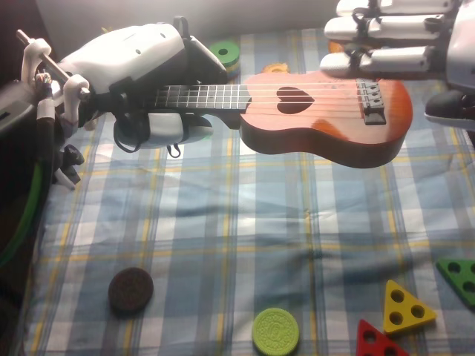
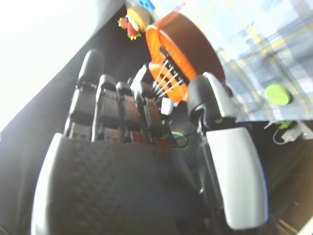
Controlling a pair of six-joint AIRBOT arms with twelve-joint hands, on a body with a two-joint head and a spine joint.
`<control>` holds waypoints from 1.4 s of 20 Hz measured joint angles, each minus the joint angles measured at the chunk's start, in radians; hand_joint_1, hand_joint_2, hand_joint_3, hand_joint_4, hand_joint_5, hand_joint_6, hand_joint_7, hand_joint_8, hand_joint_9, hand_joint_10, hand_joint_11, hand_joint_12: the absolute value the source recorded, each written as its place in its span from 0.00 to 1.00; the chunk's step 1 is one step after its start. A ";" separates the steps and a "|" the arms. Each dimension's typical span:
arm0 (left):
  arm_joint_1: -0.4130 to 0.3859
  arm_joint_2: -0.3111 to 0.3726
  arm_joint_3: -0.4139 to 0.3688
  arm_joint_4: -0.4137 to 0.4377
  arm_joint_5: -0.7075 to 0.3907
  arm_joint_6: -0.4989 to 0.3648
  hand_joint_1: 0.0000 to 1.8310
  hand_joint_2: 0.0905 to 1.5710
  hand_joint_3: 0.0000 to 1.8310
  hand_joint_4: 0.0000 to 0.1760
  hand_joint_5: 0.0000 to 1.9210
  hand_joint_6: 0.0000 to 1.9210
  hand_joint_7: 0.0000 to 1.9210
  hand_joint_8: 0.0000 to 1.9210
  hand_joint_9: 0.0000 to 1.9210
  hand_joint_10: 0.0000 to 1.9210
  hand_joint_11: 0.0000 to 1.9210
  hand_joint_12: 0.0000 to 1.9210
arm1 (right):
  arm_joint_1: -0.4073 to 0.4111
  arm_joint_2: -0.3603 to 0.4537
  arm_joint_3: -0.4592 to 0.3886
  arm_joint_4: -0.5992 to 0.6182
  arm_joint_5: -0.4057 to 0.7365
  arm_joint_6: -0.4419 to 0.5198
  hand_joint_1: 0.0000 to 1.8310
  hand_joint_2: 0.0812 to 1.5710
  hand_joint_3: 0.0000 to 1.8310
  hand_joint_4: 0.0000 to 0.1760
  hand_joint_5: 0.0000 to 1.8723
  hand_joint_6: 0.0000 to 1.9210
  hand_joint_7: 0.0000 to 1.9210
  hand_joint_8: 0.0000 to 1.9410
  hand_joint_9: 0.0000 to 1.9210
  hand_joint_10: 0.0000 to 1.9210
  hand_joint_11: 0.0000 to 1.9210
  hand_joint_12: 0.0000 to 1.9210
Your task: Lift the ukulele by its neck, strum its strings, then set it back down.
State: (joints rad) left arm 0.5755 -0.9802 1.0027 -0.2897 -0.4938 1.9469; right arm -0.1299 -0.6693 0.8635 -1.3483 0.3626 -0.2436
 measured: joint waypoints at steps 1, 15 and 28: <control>-0.001 0.000 0.000 0.005 0.002 0.000 0.74 0.76 0.00 0.00 0.51 1.00 0.65 1.00 0.78 1.00 0.83 1.00 | 0.000 -0.010 0.006 -0.008 -0.002 0.000 0.56 0.83 0.00 0.10 0.15 0.02 0.00 0.00 0.00 0.00 0.00 0.00; -0.026 -0.032 0.026 0.070 0.111 0.000 0.57 0.80 0.03 0.00 0.34 0.82 0.66 1.00 0.75 1.00 0.80 1.00 | 0.007 -0.066 0.023 -0.092 -0.050 0.001 0.50 0.87 0.02 0.00 0.16 0.01 0.00 0.00 0.00 0.00 0.01 0.01; -0.027 -0.032 0.018 0.073 0.081 0.000 0.75 0.76 0.00 0.00 0.48 1.00 0.66 1.00 0.77 1.00 0.83 1.00 | 0.014 -0.106 0.055 -0.288 -0.032 0.222 0.50 0.66 0.37 0.00 0.22 0.00 0.00 0.00 0.00 0.00 0.00 0.00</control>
State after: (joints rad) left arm 0.5484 -1.0122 1.0210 -0.2169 -0.4129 1.9469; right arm -0.1158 -0.7750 0.9180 -1.6360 0.3305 -0.0219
